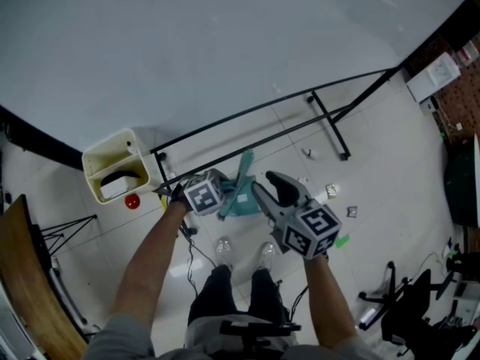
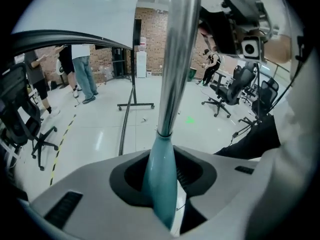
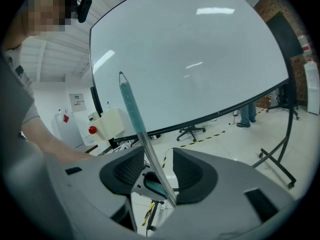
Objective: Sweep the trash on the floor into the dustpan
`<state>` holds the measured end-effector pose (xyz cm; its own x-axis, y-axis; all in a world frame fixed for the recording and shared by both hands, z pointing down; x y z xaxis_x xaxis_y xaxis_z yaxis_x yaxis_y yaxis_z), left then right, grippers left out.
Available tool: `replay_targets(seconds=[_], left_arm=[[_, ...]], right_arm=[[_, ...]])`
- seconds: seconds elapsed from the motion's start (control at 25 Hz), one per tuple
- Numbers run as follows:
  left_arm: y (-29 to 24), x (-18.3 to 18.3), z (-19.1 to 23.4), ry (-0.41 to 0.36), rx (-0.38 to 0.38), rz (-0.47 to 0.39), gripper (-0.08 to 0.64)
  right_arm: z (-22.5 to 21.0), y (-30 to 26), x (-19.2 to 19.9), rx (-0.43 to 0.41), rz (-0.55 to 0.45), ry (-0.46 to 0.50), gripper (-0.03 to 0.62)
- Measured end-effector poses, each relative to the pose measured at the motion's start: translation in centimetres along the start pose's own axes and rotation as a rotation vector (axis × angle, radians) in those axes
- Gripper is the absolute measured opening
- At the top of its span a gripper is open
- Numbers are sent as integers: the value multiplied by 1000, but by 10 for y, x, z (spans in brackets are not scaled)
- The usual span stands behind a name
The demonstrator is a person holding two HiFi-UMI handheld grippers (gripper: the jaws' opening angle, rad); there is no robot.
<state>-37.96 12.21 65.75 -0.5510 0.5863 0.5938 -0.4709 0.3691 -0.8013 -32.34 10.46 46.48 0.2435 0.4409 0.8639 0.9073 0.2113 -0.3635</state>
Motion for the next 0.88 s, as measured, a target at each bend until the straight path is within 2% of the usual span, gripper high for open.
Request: replay_targets(seconds=[0.2, 0.4, 0.44, 0.48, 0.64, 0.88], left_arm=[[8, -16, -18, 62, -23, 21, 115], [20, -30, -40, 24, -32, 68, 114], [23, -33, -43, 21, -33, 68, 114], [26, -36, -46, 22, -34, 66, 114], [38, -48, -57, 17, -40, 40, 112], [38, -72, -72, -62, -62, 13, 110]], right_arm=[[21, -11, -18, -65, -24, 60, 186], [30, -6, -37, -85, -77, 52, 186], [29, -4, -40, -77, -85, 64, 157], [28, -1, -44, -70, -91, 80, 86], [29, 16, -58, -79, -112, 160, 57], [18, 46, -65, -90, -126, 221, 51]])
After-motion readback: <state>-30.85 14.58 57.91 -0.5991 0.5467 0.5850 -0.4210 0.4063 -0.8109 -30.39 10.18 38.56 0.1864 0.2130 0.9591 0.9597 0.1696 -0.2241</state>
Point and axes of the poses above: the fingertips, and each gripper's own axes: y backward along the fingers, z to its left, x out of its underside, the point moved 2 cm from there along y, backward along the fingers, and after that the axes turned 2 degrees about -y, right-handed, at the moved point
